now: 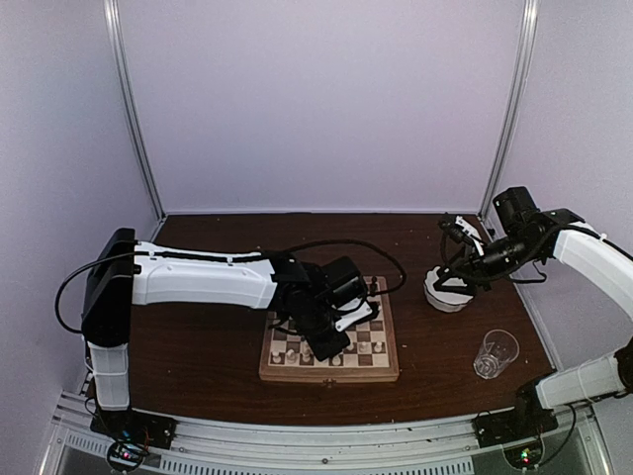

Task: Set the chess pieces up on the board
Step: Place the king at e1.

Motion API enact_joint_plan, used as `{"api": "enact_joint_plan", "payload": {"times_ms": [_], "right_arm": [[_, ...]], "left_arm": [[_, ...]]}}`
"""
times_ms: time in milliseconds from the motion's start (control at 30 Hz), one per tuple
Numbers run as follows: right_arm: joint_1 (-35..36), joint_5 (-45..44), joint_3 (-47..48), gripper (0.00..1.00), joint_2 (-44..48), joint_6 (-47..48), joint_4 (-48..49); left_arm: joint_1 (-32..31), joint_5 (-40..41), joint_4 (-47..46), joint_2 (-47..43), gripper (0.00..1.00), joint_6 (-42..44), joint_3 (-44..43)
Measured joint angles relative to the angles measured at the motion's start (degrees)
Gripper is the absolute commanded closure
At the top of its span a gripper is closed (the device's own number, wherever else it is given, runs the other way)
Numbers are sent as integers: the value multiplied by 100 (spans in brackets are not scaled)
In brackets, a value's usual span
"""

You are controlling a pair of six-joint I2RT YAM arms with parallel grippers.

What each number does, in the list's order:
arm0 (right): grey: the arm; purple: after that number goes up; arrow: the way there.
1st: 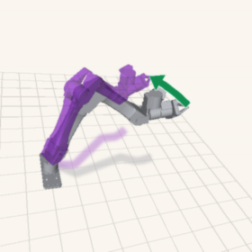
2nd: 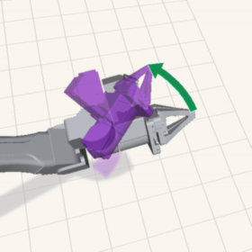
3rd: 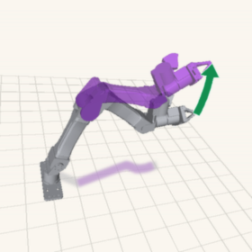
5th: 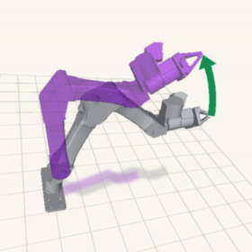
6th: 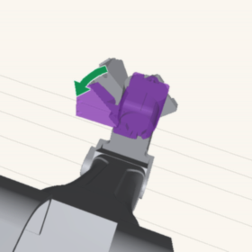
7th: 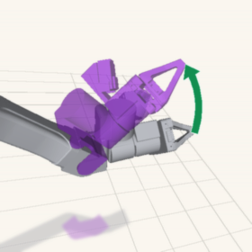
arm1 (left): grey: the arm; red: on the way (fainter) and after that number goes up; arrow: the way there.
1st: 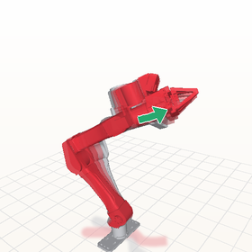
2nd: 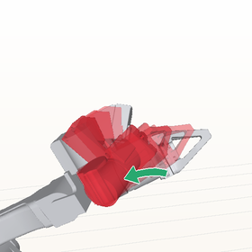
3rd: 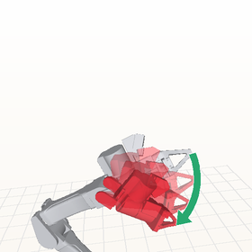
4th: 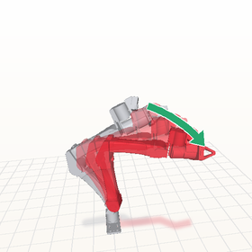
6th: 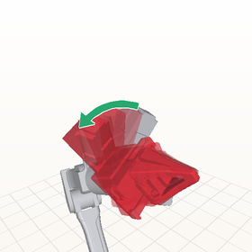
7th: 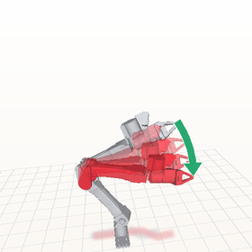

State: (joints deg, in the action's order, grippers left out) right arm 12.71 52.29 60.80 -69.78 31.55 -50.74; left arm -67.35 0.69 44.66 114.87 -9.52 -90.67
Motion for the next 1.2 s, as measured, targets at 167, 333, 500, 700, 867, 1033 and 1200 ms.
{"api": "enact_joint_plan", "payload": {"times_ms": [167,333,500,700,867,1033,1200], "right_arm": [[0,0,0,44,0,0,0],[0,0,-2,44,0,2,0],[0,0,-11,44,0,2,0],[0,0,-24,44,0,2,0],[0,0,-33,44,2,4,0],[0,0,-33,44,2,4,0],[0,0,-33,44,2,7,-2]], "left_arm": [[0,59,22,0,81,0,-11],[0,57,28,2,76,-2,-11],[0,55,39,2,75,-2,-11],[-13,48,48,7,72,-4,-44],[-28,46,46,9,71,-7,-96],[-33,35,46,11,71,-11,-103],[-33,13,48,9,68,-57,-201]]}}
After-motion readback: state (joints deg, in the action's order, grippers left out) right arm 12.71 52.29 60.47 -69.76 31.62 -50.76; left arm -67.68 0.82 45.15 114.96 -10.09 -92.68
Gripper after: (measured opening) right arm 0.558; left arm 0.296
